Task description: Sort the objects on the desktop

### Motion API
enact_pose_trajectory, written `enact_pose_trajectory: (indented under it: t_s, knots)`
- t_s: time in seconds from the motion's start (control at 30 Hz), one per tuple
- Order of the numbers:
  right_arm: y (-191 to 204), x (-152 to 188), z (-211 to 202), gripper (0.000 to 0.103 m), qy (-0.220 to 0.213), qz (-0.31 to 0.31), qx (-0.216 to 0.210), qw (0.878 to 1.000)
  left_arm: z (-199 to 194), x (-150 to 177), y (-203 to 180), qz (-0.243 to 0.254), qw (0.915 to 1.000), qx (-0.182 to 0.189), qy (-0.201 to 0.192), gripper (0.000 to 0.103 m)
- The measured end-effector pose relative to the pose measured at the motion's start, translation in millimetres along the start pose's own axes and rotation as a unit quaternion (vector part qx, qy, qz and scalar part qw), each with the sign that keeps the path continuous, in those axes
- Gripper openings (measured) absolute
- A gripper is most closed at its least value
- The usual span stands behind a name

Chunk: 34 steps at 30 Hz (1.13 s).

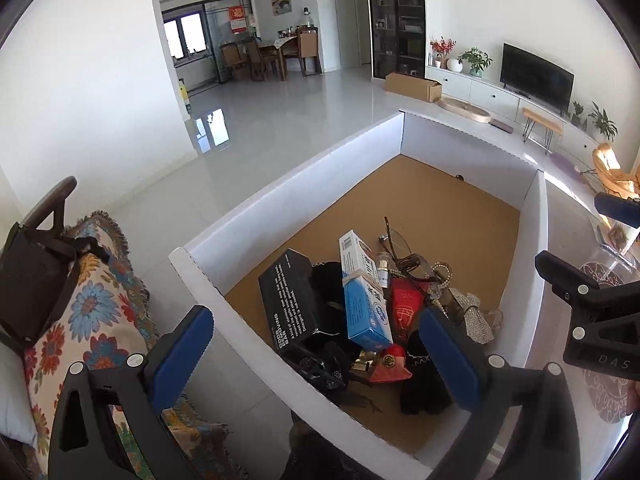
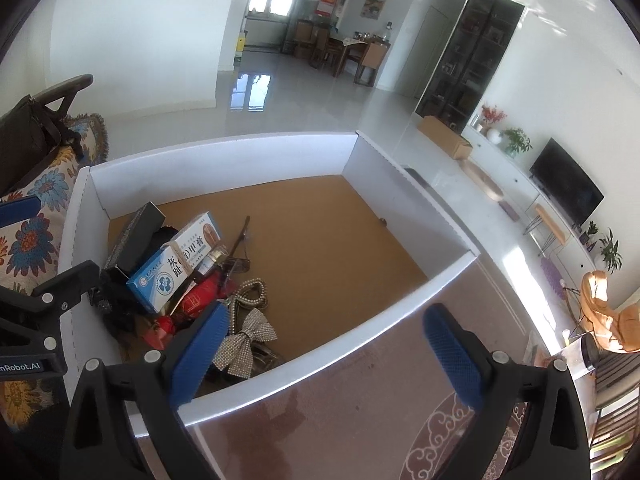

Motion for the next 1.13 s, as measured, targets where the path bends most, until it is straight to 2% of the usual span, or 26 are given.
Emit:
enact_pose_trajectory:
  t_s: [0.13,0.23,0.4,0.53,0.77,0.93,1.0,1.07,1.13]
  knots:
    - [9,-7,-3,0.099,-0.021,-0.015,0.001,1.0,0,-1,3,-0.007,1.0,-0.002,-0.001,0.103]
    - [12,-11,0,0.1,-0.023,-0.019,0.0,1.0,3,1,4,-0.013,0.9999,0.003,0.004,0.103]
    - [14,-12,4,0.1,-0.029,-0.019,-0.002,0.999,6,5,8,-0.016,0.9998,-0.01,-0.002,0.103]
    - [13,-13,10,0.1,-0.02,-0.011,-0.014,1.0,10,6,12,-0.028,0.9996,-0.006,0.007,0.103]
    - [12,-13,23,0.1,0.011,0.008,-0.044,0.999,13,4,12,-0.026,0.9993,-0.023,0.015,0.103]
    - [9,-12,32,0.1,0.033,0.028,-0.06,0.997,14,4,13,-0.042,0.9989,-0.005,0.021,0.103]
    - [7,-11,35,0.1,0.041,0.038,-0.067,0.996,11,2,16,-0.059,0.9981,0.012,0.011,0.103]
    - [6,-10,37,0.1,0.045,0.047,-0.072,0.995,3,1,23,-0.089,0.996,-0.006,-0.01,0.103]
    - [4,-10,38,0.1,0.046,0.055,-0.075,0.995,-2,-2,25,-0.098,0.995,-0.011,-0.019,0.103]
Point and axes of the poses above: each gripper's, at about its wrist camera, not at the fingertips, and z roughly the way its jaws point, y to its left, x to its underside, the point moved 3 cm from there along z, roughly the way its jaws point, and after that the axes turned 1 degree about -y, right-handed, at the moved point
